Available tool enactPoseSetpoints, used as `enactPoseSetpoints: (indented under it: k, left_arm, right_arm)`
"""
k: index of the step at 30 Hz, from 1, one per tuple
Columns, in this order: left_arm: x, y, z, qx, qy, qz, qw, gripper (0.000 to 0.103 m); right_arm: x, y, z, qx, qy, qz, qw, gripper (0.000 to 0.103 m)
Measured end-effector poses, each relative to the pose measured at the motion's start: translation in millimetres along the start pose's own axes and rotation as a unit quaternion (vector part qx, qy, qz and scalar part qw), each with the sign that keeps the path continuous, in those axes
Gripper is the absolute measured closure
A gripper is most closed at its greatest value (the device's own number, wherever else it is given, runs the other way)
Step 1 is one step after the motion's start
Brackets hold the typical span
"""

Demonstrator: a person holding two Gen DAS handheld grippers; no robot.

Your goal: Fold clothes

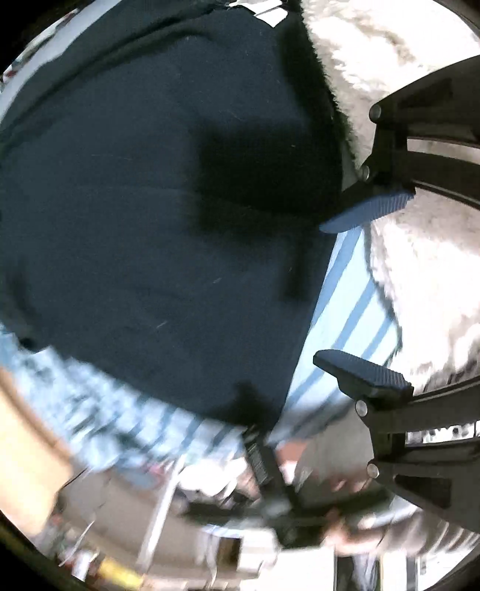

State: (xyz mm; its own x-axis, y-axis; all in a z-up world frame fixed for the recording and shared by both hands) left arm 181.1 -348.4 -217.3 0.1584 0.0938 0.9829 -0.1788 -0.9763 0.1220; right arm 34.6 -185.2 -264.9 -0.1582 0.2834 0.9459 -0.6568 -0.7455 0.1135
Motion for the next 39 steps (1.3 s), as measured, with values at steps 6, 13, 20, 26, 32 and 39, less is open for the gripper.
enactPoseSetpoints:
  k: [6, 13, 20, 26, 32, 39]
  left_arm:
    - [68.7, -14.4, -66.6, 0.005, -0.069, -0.098, 0.9928, 0.023]
    - [114.7, 62.5, -72.9, 0.060, -0.179, -0.207, 0.9599, 0.023]
    - [90.6, 102.6, -111.4, 0.043, -0.190, -0.169, 0.9661, 0.023]
    - [-21.0, 182.0, -132.6, 0.043, -0.176, -0.122, 0.9758, 0.028]
    - [-74.6, 287.6, -185.6, -0.020, -0.088, -0.108, 0.9901, 0.028]
    - [-109.1, 362.7, -230.9, -0.090, -0.059, -0.092, 0.9900, 0.043]
  right_arm:
    - [37.9, 30.1, -40.4, -0.027, 0.064, -0.038, 0.997, 0.032]
    - [73.8, 54.4, -109.8, -0.076, 0.086, -0.101, 0.988, 0.032]
    - [82.1, 91.4, -160.4, -0.156, 0.063, -0.131, 0.977, 0.058]
    - [65.4, 140.5, -152.8, -0.116, 0.006, -0.152, 0.982, 0.062]
    - [15.6, 251.5, -115.6, -0.074, -0.012, -0.141, 0.987, 0.059]
    - [-13.8, 411.9, -72.9, -0.049, 0.032, -0.167, 0.984, 0.053]
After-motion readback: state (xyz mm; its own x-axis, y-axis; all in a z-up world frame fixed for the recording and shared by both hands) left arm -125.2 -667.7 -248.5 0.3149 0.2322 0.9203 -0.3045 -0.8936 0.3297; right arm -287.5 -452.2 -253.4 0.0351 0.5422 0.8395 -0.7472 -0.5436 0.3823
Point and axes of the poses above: each gripper's, at about its wrist camera, not at the fingertips, and x roughly against the way its jaws point, z to its left, y to its top, the point moved 5 cm from there along -x, roughly the way its jaws point, and after that the axes turned 7 degrees about -y, right-handed, at the moved point
